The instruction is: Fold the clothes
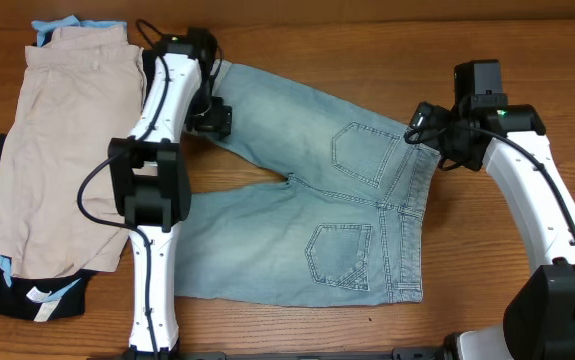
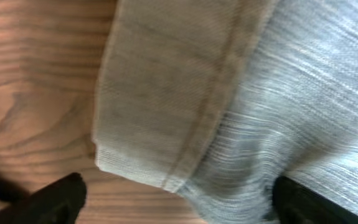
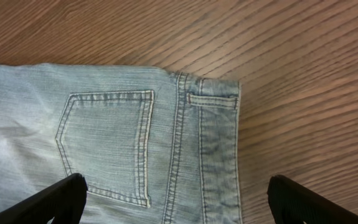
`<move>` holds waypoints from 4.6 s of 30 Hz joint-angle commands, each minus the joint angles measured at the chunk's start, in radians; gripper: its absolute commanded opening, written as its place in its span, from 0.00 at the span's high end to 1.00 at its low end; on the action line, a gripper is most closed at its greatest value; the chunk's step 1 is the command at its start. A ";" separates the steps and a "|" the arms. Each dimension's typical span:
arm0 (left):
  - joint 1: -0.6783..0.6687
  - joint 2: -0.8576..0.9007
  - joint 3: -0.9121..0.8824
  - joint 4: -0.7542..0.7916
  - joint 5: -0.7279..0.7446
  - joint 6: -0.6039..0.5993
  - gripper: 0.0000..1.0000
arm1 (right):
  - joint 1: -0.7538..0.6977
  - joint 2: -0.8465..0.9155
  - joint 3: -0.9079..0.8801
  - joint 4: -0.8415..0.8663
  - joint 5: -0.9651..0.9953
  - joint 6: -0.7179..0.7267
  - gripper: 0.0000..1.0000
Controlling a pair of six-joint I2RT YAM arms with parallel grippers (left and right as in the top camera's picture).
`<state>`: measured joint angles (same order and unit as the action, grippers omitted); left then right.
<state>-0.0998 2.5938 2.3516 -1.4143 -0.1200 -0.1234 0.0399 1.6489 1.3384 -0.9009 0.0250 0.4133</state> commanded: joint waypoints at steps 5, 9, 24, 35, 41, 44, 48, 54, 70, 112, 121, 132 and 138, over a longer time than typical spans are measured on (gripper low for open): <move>0.053 0.047 0.212 -0.144 -0.106 -0.015 0.00 | -0.003 -0.004 0.032 -0.013 -0.003 -0.051 0.03; 0.043 0.034 0.490 -0.276 -0.021 -0.014 0.00 | -0.003 -0.045 0.117 -0.113 -0.003 -0.051 0.04; -0.066 -0.459 0.413 -0.275 0.187 0.034 0.00 | 0.000 -0.528 0.175 -0.468 0.004 0.099 0.11; -0.273 -0.893 -0.470 -0.196 -0.198 -0.497 0.00 | 0.000 -0.784 -0.231 -0.447 0.013 0.216 0.02; -0.266 -1.130 -0.992 -0.005 -0.224 -0.864 0.00 | 0.000 -0.719 -0.293 -0.379 -0.005 0.216 0.00; -0.228 -1.245 -1.204 0.061 -0.207 -1.060 0.00 | 0.000 -0.674 -0.293 -0.340 -0.037 0.216 0.00; -0.168 -1.355 -1.423 0.135 -0.188 -1.247 0.00 | 0.000 -0.608 -0.293 -0.302 -0.138 0.216 0.00; -0.063 -1.427 -1.679 0.322 -0.122 -1.332 0.00 | 0.000 -0.494 -0.293 -0.298 -0.163 0.136 0.00; 0.071 -1.427 -1.922 0.637 -0.134 -1.244 0.13 | 0.087 -0.356 -0.293 -0.270 -0.195 0.001 0.00; 0.071 -1.423 -1.982 0.716 -0.042 -1.199 0.96 | 0.122 -0.356 -0.780 -0.072 -0.215 0.531 0.55; 0.071 -1.423 -1.981 0.718 -0.040 -1.168 0.96 | 0.122 -0.356 -0.817 -0.040 -0.229 0.530 0.96; 0.071 -1.424 -1.815 0.755 0.016 -0.761 0.96 | 0.122 -0.376 -0.655 -0.083 -0.200 0.442 0.96; 0.071 -1.424 -1.572 0.639 0.035 -0.585 0.96 | 0.122 -0.411 -0.428 -0.251 -0.062 0.419 0.96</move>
<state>-0.0303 1.1702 0.6403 -0.7410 -0.1154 -0.8772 0.1577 1.2800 0.7906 -1.1130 -0.1364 0.8589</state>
